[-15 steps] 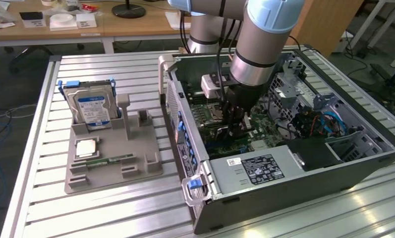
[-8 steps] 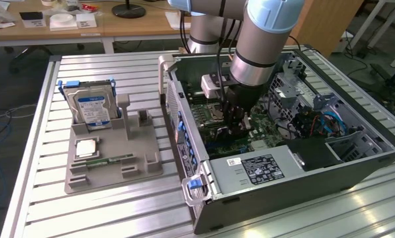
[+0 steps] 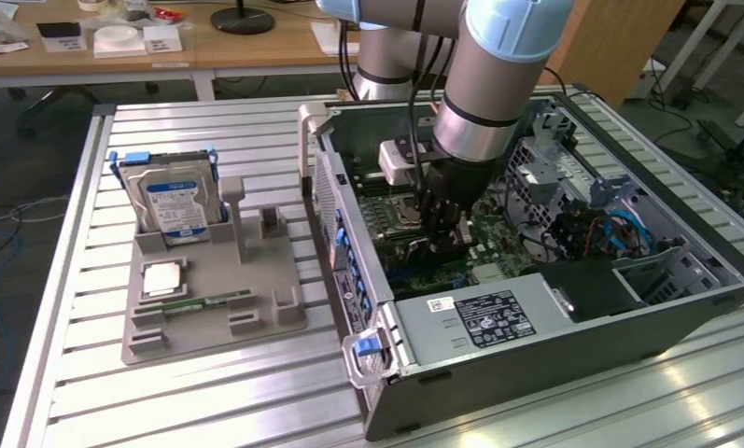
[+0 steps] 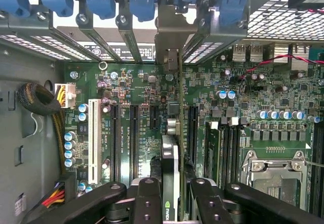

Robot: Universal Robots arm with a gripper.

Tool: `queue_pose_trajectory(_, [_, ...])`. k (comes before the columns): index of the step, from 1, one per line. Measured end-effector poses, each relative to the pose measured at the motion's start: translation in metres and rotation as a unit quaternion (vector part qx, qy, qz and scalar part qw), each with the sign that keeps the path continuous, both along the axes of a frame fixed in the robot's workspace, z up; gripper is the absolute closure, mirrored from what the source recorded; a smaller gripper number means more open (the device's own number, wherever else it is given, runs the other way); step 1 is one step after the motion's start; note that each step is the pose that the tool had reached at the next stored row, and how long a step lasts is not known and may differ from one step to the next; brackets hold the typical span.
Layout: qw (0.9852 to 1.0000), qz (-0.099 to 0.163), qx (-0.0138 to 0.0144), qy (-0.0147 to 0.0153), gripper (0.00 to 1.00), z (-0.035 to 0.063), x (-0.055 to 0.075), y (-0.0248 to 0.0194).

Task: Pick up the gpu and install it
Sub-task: 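Insert the gpu into the slot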

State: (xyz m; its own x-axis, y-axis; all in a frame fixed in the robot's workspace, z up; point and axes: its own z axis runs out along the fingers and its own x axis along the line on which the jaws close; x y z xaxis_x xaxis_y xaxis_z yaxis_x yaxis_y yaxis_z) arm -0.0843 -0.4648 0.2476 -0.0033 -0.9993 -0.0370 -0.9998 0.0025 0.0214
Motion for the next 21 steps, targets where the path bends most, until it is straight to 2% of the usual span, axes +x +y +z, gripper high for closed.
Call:
queue_pose_trajectory(3, [1.0,-0.001,-0.0001,0.0,0.74,0.0,0.0,0.0])
queue_pose_trajectory(7, [1.0,-0.006,-0.0017,0.0001,0.74,0.0002,0.0,0.0003])
queue_pose_trajectory(21, [1.0,-0.006,-0.0016,-0.0009,0.74,-0.0039,-0.0039,0.0003])
